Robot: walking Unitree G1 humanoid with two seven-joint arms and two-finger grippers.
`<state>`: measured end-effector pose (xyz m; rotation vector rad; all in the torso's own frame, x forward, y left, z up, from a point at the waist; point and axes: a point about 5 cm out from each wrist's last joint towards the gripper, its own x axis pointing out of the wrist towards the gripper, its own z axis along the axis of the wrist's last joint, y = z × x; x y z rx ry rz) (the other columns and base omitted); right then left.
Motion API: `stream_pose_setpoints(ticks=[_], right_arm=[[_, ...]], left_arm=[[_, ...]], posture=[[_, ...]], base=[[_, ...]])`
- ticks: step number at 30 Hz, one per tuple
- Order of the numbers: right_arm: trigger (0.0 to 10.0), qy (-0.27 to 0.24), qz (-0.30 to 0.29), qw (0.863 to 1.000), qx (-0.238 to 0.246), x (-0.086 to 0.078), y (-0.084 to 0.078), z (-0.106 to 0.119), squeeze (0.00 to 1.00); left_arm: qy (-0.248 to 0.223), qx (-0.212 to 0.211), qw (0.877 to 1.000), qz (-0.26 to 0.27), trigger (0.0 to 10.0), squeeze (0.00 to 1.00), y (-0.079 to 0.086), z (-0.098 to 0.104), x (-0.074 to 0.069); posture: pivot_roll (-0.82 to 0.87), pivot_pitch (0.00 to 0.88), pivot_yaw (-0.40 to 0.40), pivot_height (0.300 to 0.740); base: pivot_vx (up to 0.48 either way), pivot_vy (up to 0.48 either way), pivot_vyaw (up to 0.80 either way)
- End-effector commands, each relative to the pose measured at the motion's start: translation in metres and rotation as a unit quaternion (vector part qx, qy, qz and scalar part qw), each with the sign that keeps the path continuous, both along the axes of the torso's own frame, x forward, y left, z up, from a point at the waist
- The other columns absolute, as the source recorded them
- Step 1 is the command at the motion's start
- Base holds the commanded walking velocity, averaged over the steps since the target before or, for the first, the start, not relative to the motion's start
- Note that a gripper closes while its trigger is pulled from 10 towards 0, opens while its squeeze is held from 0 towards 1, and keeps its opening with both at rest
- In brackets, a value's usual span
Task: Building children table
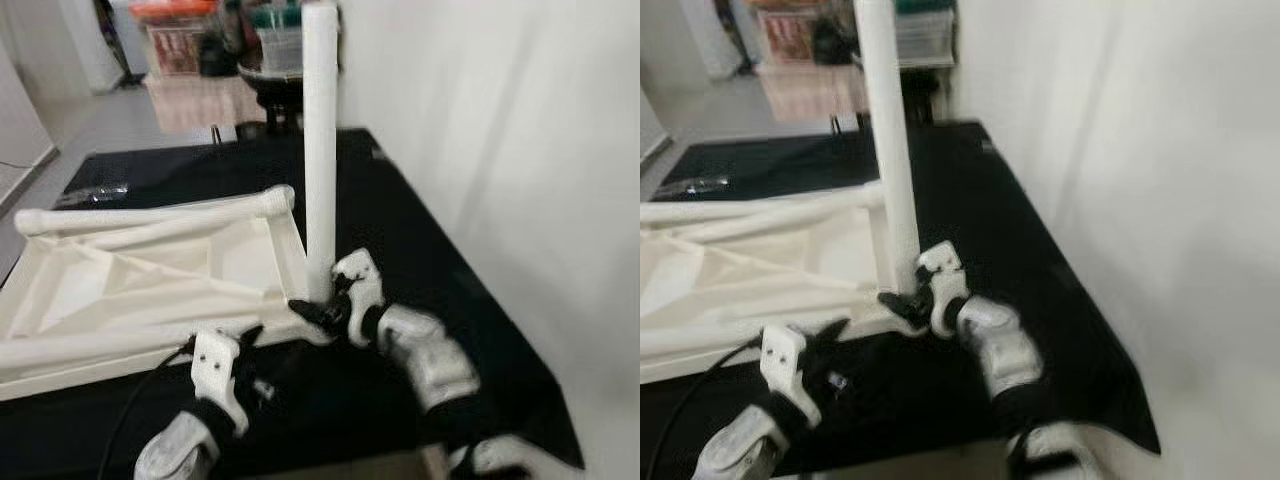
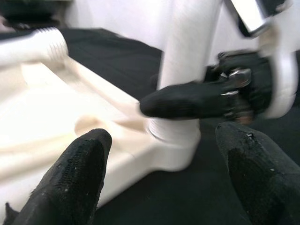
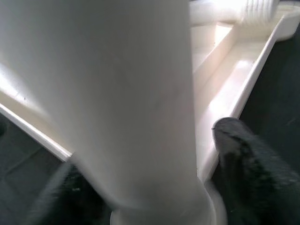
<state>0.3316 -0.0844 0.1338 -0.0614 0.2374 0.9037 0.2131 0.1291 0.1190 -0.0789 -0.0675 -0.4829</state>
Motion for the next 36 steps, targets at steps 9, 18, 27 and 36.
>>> stream_pose_setpoints(ticks=[9,18,27,36], right_arm=[[10.0,-0.065,0.267,0.961,-0.043,0.013,-0.005,0.045,0.00],[0.0,-0.007,0.293,0.956,-0.016,0.023,-0.001,0.042,0.00],[0.0,-0.010,0.170,0.985,0.002,0.021,-0.022,0.018,0.00],[0.0,0.024,-0.173,0.985,0.009,-0.022,0.000,-0.037,0.00]], left_arm=[[-0.019,0.030,0.999,0.014,10.0,0.00,-0.001,0.003,-0.009],[-0.011,-0.017,0.999,0.030,10.0,0.00,-0.003,-0.005,-0.002],[-0.026,-0.013,0.999,0.041,10.0,0.00,-0.003,-0.005,-0.004],[-0.034,-0.007,0.998,0.043,10.0,0.00,0.001,-0.007,-0.003]], posture=[[0.01,0.000,0.004,0.740],[0.02,0.000,0.004,0.740],[0.00,0.000,0.009,0.740],[-0.03,0.000,0.033,0.740]], base=[[0.000,0.000,0.00],[0.000,0.000,0.00],[0.000,0.000,0.00],[0.000,0.000,0.00]])
